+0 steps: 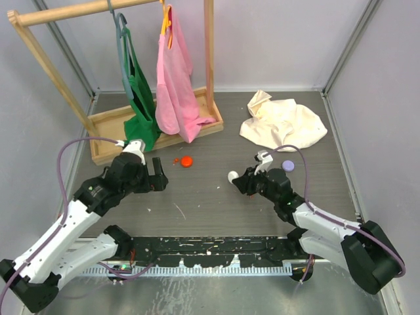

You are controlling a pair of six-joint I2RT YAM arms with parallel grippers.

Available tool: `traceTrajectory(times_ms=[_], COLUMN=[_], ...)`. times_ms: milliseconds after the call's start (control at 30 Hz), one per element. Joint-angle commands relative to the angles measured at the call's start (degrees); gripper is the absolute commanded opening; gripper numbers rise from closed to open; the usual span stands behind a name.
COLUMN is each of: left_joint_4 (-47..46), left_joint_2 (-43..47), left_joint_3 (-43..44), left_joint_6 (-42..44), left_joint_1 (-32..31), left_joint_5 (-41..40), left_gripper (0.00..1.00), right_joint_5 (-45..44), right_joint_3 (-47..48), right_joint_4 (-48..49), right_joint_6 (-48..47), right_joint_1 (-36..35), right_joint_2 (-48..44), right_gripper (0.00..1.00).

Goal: Insert the wireless bluetooth earbuds into the charging case
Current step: Place the charging case at the center of the board.

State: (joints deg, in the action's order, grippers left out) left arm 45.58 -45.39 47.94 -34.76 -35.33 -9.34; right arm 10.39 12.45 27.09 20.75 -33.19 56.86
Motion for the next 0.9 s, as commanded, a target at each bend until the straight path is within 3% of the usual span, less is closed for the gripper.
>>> traceTrajectory(times_ms=[0,133,433,633,800,867], left_joint_4=[8.9,5.9,6.5,6.1,4.8,4.8], left_joint_2=[3.2,4.6,4.3,4.2,4.1,3.8], left_joint_3=[4.9,2.7,2.4,2.7,2.1,2.1], left_joint_6=[5.5,7.1,7.6,7.7,8.6,8.7], left_joint_1=[0.3,0.3,1.3,1.8,2.3,2.4], left_joint_5=[-7.5,-14.0,-13.4,-12.5,-8.5,-7.5], left_gripper=[0.98,0.98,0.98,0.98,0.98,0.98], right_joint_5=[-4.0,-4.7,-3.7,-4.9,-4.9,-5.6], right_joint_3=[1.7,-0.5,-2.7,-2.8,-1.4,-0.7], right_joint_4=[-6.3,-6.6,-2.1,1.0,0.0,-2.2], right_joint_6=[6.8,10.9,18.7,22.1,24.2,25.2], right_joint_1=[5.4,12.2,27.9,33.7,35.5,35.6], right_joint_2=[-1.9,-3.4,2.2,5.8,9.0,9.3], right_gripper=[0.06,0.07,0.09,0.14,0.26,0.40])
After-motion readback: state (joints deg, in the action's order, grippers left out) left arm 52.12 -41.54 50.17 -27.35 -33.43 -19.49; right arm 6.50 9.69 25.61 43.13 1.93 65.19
